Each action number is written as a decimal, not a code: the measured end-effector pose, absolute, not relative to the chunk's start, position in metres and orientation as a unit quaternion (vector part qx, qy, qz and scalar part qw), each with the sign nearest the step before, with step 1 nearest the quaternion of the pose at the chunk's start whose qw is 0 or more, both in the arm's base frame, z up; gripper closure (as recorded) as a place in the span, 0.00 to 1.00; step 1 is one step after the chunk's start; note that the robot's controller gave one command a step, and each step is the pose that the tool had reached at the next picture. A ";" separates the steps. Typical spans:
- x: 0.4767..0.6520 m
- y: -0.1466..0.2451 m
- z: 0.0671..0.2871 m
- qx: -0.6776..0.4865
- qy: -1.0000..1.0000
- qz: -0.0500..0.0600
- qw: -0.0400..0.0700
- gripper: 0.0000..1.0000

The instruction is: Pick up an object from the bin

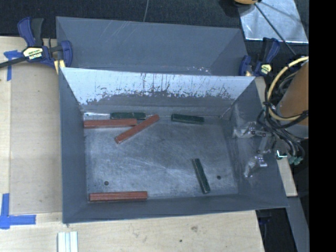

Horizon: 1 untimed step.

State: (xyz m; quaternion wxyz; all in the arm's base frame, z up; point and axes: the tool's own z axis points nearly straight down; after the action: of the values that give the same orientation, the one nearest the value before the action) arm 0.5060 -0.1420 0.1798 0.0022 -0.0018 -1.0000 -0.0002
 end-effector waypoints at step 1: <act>0.508 -0.141 0.184 0.000 -1.000 0.001 -0.002 0.00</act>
Offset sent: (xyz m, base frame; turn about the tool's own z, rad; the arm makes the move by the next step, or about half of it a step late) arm -0.0195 0.0541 -0.1098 -0.2480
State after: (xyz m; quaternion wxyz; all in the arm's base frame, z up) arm 0.5080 -0.1414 0.1838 -0.0017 -0.0002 -1.0000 0.0007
